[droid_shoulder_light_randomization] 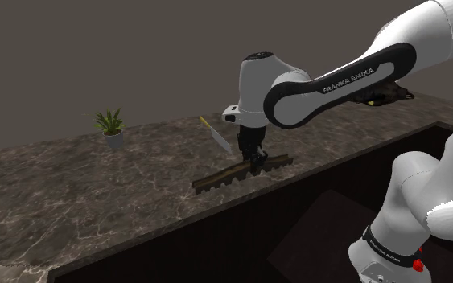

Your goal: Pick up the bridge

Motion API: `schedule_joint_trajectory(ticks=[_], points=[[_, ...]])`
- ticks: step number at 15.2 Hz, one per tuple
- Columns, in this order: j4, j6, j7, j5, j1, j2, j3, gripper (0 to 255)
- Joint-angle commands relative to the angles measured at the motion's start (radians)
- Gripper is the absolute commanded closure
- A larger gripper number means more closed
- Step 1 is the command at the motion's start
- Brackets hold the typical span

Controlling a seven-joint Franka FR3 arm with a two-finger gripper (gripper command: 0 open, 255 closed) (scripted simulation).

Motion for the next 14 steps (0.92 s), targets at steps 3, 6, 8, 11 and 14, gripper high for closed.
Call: schedule_joint_trajectory(ticks=[3,6,8,11,14], points=[[0.026,-0.042,-0.003,0.002,0.001,-0.016,0.0,255],[0.054,-0.084,-0.007,0.004,0.001,-0.03,0.0,255],[0.074,-0.112,-0.009,0.006,0.001,-0.038,0.0,255],[0.105,-0.153,-0.012,0.007,0.002,-0.048,0.0,255],[0.138,-0.194,-0.016,0.009,0.002,-0.057,0.0,255]])
